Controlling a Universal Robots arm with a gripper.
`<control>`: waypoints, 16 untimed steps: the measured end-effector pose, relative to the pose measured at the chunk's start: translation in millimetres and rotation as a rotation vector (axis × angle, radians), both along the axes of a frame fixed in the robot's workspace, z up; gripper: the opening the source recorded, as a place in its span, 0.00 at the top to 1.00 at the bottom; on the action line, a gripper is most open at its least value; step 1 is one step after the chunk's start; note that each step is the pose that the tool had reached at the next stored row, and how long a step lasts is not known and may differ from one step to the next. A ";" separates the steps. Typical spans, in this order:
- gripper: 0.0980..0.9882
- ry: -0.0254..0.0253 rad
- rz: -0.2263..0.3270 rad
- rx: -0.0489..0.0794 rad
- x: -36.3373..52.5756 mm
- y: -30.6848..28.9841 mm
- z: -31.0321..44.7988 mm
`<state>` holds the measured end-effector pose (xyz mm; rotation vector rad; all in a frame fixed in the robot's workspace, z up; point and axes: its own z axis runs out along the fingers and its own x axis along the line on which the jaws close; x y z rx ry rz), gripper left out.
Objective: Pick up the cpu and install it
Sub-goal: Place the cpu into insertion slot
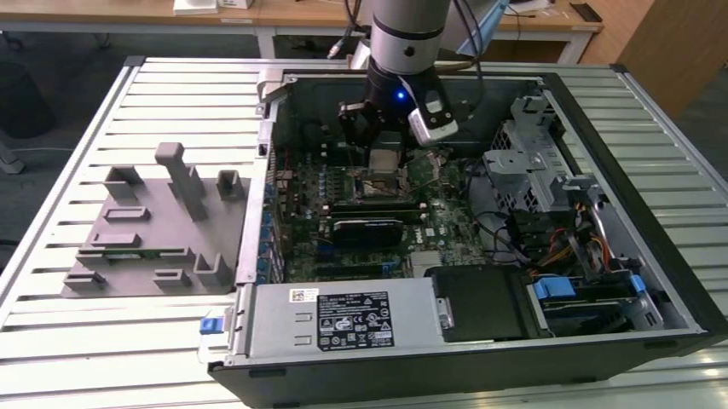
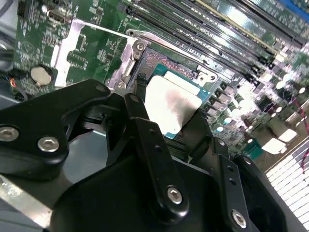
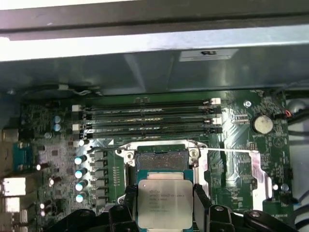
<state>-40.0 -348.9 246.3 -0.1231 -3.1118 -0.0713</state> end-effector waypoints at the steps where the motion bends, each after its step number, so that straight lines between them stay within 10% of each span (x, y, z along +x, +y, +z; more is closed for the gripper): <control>1: 0.50 0.0000 -0.018 0.000 0.0 0.0 -0.1; 16: 0.50 0.0000 -0.292 0.000 0.0 0.0 -1.1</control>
